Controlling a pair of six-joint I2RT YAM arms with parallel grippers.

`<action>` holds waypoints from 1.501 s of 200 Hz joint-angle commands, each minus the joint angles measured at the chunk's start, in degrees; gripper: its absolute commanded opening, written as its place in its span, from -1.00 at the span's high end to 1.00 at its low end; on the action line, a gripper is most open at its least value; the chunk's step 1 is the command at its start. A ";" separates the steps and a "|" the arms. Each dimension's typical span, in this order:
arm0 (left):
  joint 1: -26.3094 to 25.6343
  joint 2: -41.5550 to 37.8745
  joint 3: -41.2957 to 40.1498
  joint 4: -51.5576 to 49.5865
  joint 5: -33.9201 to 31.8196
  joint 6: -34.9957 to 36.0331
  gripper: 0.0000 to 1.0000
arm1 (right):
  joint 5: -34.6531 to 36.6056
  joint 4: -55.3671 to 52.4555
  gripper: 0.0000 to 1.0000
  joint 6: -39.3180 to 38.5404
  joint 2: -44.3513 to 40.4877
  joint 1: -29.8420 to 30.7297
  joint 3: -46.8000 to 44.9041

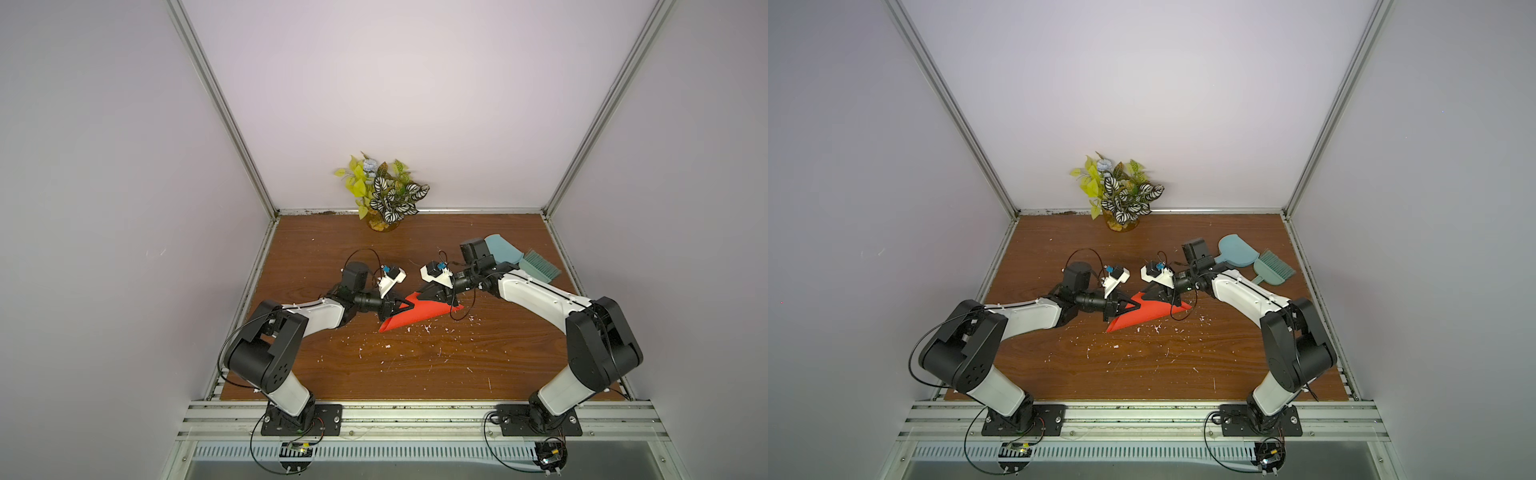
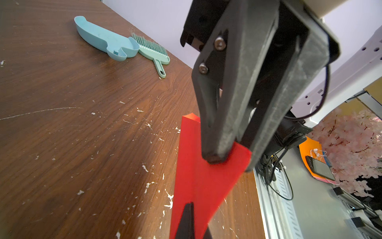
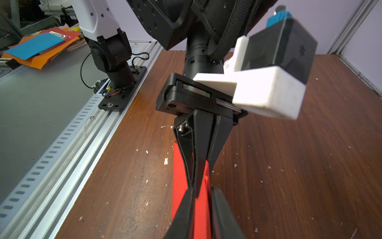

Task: Fold the square paper diagonally
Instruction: Fold the paper at the center of the board.

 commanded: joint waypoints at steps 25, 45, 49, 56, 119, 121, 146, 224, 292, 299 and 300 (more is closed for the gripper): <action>-0.37 0.56 0.85 1.25 1.70 0.14 0.99 | 0.38 0.13 0.63 -0.80 -2.19 0.23 -0.60; -0.34 0.48 0.88 1.23 1.64 0.11 0.99 | 0.74 -0.08 0.65 -0.98 -2.02 0.23 -0.54; -0.33 0.48 0.88 1.26 1.63 0.04 0.99 | 0.87 -0.08 0.66 -0.98 -2.02 0.23 -0.54; -0.32 0.44 0.83 1.20 1.66 0.05 0.99 | 0.96 -0.20 0.66 -0.98 -1.94 0.23 -0.53; -0.34 0.43 0.66 1.36 1.81 0.05 0.99 | 1.11 0.13 0.69 -1.07 -2.62 0.23 -1.07; -0.36 0.43 0.66 1.36 1.88 0.01 0.99 | 1.03 0.09 0.70 -1.07 -2.63 0.23 -1.07; -0.36 0.52 0.66 1.39 1.81 -0.15 0.99 | 0.81 0.61 0.72 -0.83 -3.15 0.23 -1.37; -0.39 0.44 0.75 1.81 2.08 -0.47 0.99 | 1.75 0.93 0.94 -1.25 -3.60 0.14 -1.55; -0.10 -5.16 -0.19 -3.26 -5.58 5.18 0.31 | 2.36 -1.88 1.00 -2.10 -3.52 0.10 -0.22; 0.08 -6.82 -0.67 -4.37 -7.90 6.67 0.21 | 2.38 -2.69 1.00 -2.36 -3.36 0.13 0.05; 0.12 -7.06 -0.75 -4.54 -8.06 6.92 0.20 | 2.40 -2.81 1.00 -2.42 -3.35 0.09 0.06</action>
